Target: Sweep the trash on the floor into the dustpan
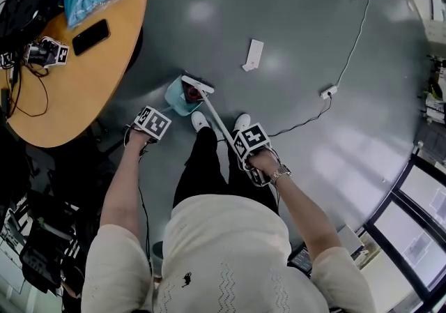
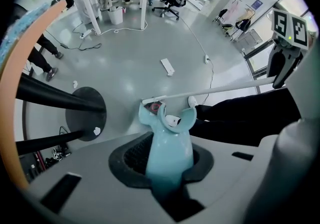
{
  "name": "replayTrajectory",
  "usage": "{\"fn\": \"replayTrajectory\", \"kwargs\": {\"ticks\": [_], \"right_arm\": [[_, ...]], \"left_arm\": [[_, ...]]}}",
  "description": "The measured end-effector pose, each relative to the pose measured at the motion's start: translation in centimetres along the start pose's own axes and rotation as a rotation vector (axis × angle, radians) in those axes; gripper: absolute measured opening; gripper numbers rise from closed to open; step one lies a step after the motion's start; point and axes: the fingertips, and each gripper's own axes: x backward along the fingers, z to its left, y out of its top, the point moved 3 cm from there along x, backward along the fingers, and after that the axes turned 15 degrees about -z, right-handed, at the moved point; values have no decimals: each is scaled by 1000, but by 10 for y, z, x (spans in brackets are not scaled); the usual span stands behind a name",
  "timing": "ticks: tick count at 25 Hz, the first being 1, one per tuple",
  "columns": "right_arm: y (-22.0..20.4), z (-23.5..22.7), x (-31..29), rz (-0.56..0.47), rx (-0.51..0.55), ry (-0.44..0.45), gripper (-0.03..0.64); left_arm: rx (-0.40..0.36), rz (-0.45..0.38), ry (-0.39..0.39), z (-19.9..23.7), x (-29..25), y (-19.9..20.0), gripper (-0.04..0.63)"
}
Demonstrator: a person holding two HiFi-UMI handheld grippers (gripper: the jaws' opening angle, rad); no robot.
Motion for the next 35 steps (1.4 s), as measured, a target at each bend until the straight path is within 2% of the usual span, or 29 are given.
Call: {"fn": "replayTrajectory", "kwargs": {"ticks": [3,7,10,13,19,22,28,32,35], "right_arm": [[7,11,7,-13,-40,62,124],[9,9,28,-63,-202,185,124],[-3,-11,56,-111,-302,262,124],[-19,-49,94,-174,-349,287,123],[-16,-160,172,-260,-324,195,123],[6,-228,202,-282,-287,130,123],[64,-360,252,-264,-175,-28,123],[98,-425,270,-255,-164,-71,123],[117,-453,265,-245,-173,-100,123]], "left_arm": [[-1,-5,2,-1,0,-4,92],[13,-20,5,-9,3,-3,92],[31,-43,7,-20,4,7,92],[20,-75,24,-37,1,32,92],[50,-112,24,-90,-14,84,92],[100,-117,24,-123,-25,105,92],[174,-71,90,-186,-53,144,92],[289,-78,87,-229,-81,169,92],[354,-90,101,-246,-90,180,92]]}}
